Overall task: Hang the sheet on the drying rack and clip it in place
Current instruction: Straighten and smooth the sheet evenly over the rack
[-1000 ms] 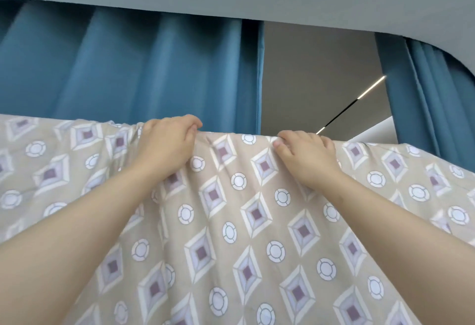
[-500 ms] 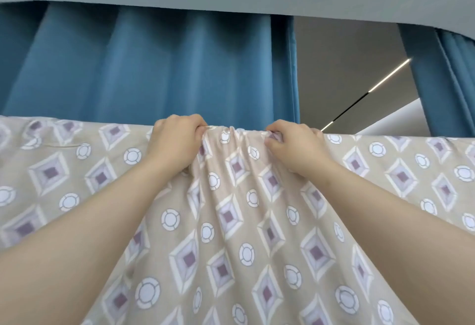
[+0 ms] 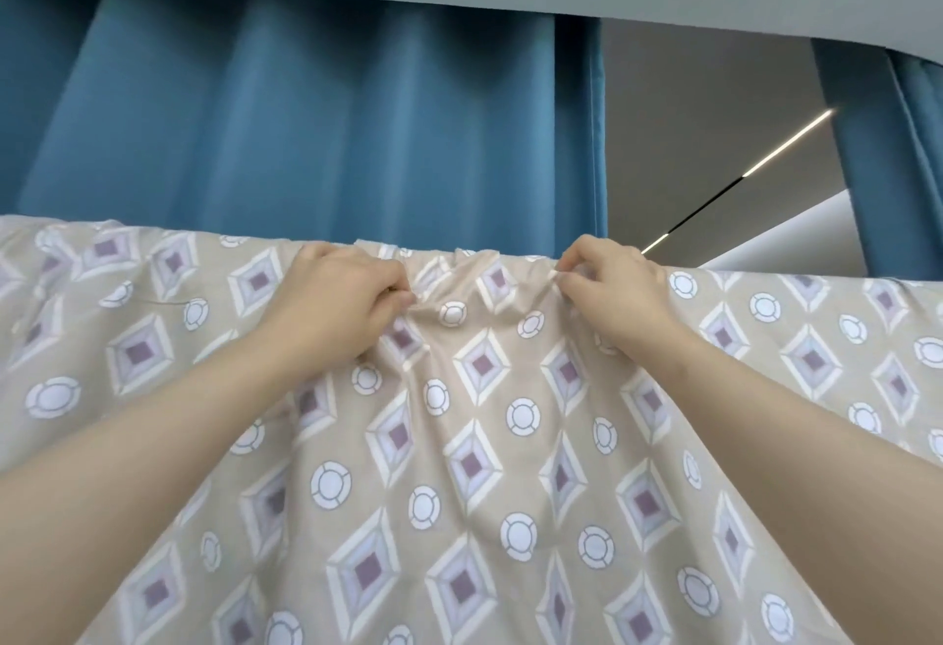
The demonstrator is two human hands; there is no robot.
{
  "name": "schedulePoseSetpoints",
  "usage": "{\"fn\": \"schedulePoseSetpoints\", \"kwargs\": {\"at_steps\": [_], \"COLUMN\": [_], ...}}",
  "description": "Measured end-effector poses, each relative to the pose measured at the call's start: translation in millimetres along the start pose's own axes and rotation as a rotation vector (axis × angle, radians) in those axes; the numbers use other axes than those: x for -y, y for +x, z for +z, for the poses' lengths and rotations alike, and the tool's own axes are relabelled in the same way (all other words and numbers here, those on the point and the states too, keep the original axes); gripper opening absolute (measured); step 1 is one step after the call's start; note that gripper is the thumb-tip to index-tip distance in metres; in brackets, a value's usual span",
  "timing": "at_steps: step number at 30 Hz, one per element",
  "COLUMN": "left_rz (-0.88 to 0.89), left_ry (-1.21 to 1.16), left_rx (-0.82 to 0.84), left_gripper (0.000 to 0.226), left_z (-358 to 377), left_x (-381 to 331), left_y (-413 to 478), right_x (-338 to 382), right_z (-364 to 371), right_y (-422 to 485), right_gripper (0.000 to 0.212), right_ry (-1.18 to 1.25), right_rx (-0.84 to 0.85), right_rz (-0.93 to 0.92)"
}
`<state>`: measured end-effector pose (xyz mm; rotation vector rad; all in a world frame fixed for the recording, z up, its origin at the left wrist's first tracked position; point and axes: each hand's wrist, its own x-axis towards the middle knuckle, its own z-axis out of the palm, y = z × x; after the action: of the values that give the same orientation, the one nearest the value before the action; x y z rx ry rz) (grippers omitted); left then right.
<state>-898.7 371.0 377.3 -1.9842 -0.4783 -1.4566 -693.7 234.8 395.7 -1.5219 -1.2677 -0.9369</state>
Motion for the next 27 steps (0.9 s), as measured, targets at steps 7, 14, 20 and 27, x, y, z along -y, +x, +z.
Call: {"fn": "schedulePoseSetpoints", "kwargs": {"at_steps": [7, 14, 20, 27], "left_rz": [-0.277, -0.267, -0.072, -0.320], "left_ry": [-0.038, -0.100, -0.141, -0.148], "left_rx": [0.117, -0.219, -0.377, -0.021], "left_gripper": [0.033, 0.032, 0.039, 0.033], "left_z": [3, 15, 30, 16], "left_x": [-3, 18, 24, 24], "left_y": [46, 25, -11, 41], "right_x": [8, 14, 5, -1], "right_z": [4, 13, 21, 15], "right_y": [13, 11, 3, 20], "right_gripper": [0.025, 0.017, 0.020, 0.024], "right_ry": [-0.090, 0.010, -0.172, -0.107], "right_rx": [0.071, -0.076, -0.053, 0.118], "right_rz": [-0.021, -0.077, -0.240, -0.135]}}
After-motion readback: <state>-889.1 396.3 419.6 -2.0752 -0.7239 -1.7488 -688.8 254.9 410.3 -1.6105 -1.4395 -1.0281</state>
